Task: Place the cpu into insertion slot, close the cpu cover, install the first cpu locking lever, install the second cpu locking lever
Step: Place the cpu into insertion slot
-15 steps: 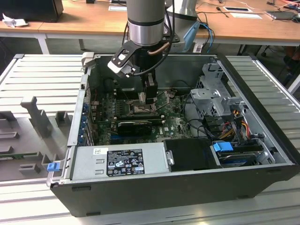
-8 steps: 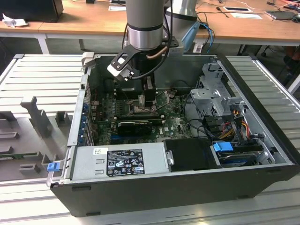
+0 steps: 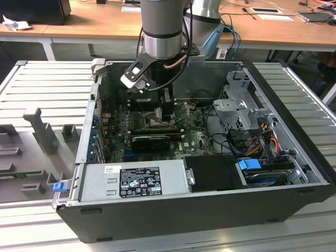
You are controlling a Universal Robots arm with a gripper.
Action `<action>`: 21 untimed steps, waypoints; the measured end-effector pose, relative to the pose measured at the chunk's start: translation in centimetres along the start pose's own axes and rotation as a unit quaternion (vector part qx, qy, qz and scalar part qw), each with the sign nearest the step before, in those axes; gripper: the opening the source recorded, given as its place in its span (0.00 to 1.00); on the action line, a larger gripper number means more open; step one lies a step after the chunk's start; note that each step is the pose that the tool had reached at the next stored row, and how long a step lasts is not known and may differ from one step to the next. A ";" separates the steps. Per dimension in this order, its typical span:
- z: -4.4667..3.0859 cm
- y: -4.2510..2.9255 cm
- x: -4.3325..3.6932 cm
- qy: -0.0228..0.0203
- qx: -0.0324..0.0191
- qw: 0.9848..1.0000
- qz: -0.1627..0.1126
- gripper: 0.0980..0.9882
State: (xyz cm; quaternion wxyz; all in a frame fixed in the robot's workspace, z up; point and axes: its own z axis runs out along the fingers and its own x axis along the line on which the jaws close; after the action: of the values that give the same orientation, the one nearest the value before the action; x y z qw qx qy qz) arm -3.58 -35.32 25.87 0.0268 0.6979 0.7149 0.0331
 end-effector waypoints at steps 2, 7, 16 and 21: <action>0.04 -0.01 0.00 0.000 0.000 1.000 0.000 0.48; 0.20 -0.01 0.34 0.000 0.000 1.000 0.000 0.48; 2.13 -0.30 2.27 0.000 0.000 1.000 0.000 0.48; 2.68 -1.13 2.49 0.001 0.000 1.000 0.003 0.48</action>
State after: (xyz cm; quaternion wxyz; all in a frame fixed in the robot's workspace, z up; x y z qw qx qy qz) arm -4.54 -32.83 23.12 0.0262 0.7001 0.7127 0.0338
